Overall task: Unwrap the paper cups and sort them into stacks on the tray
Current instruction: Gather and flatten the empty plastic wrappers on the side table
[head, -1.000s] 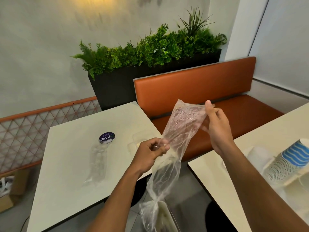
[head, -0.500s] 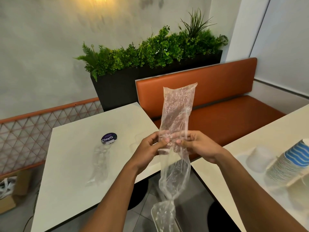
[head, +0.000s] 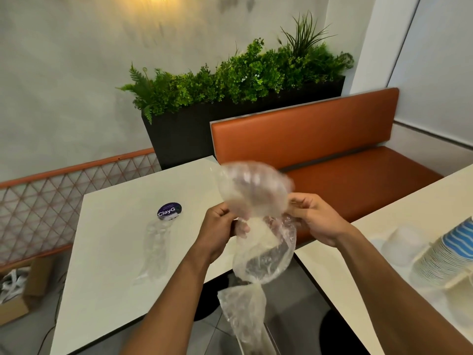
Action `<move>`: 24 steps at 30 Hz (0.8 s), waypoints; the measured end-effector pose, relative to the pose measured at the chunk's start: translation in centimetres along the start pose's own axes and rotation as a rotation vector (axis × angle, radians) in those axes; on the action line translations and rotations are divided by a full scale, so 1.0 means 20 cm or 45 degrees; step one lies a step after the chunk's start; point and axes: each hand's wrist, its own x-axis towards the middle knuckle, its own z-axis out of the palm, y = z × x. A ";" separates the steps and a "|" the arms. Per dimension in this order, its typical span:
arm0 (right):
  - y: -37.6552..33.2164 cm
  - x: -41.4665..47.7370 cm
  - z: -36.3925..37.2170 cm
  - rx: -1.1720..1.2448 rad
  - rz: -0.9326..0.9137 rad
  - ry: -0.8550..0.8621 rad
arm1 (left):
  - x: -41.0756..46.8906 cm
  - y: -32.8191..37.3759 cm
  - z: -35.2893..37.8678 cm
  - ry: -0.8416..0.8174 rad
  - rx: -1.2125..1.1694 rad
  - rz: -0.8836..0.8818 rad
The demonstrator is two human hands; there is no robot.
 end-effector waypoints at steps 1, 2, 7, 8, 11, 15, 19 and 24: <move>0.01 0.01 -0.01 -0.025 0.003 0.009 | 0.00 0.01 0.01 -0.002 0.029 0.023; 0.01 0.01 0.00 -0.068 0.006 0.014 | 0.00 0.01 0.01 -0.019 0.049 0.043; -0.03 0.02 0.00 -0.237 -0.037 0.047 | 0.03 0.04 -0.02 -0.183 -0.143 -0.212; -0.03 0.03 0.00 -0.261 -0.054 0.057 | 0.04 0.04 -0.02 -0.243 -0.112 -0.266; -0.06 0.04 0.00 -0.268 -0.105 0.124 | 0.03 0.03 0.00 -0.416 0.105 -0.295; -0.09 0.02 0.01 0.019 -0.097 0.224 | 0.01 0.02 0.06 -0.338 0.225 -0.249; -0.01 -0.04 -0.02 0.292 0.227 0.123 | 0.02 0.00 0.08 -0.170 0.181 -0.174; 0.03 -0.11 0.03 0.122 0.332 -0.066 | -0.01 0.03 0.16 -0.130 0.201 -0.139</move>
